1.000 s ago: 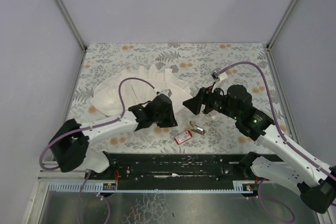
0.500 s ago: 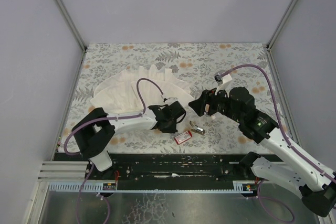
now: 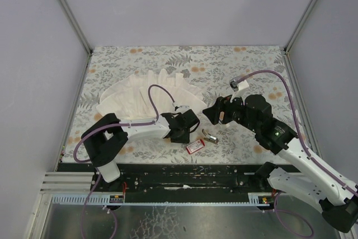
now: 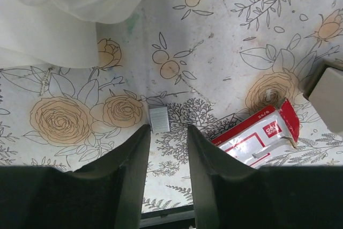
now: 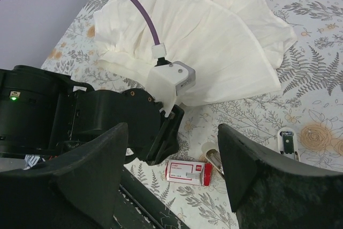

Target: Load the staples into the stapler

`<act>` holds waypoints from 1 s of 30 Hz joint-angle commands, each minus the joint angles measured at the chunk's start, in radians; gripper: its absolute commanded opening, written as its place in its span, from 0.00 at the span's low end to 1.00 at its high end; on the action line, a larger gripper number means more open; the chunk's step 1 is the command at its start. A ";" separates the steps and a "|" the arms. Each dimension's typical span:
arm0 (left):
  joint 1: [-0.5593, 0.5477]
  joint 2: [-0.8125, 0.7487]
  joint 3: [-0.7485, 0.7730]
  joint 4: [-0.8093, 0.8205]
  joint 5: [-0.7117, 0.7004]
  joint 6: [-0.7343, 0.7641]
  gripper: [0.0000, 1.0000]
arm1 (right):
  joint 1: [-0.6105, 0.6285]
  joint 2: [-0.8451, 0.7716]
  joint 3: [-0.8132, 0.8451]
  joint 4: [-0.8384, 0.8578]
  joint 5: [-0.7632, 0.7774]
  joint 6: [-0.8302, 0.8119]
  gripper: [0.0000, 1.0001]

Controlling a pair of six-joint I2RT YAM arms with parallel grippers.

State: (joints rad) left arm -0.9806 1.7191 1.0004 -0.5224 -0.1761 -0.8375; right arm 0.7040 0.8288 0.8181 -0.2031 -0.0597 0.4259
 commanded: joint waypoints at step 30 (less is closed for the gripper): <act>0.668 -0.525 0.035 0.076 0.174 0.460 0.89 | 0.329 0.584 0.344 -0.347 0.302 0.031 0.59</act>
State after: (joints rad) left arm -0.4770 1.2301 0.9691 -0.4175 -0.0605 -0.5934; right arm 0.9382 1.2854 1.0473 -0.4702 0.1200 0.4526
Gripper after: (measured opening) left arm 0.865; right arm 0.597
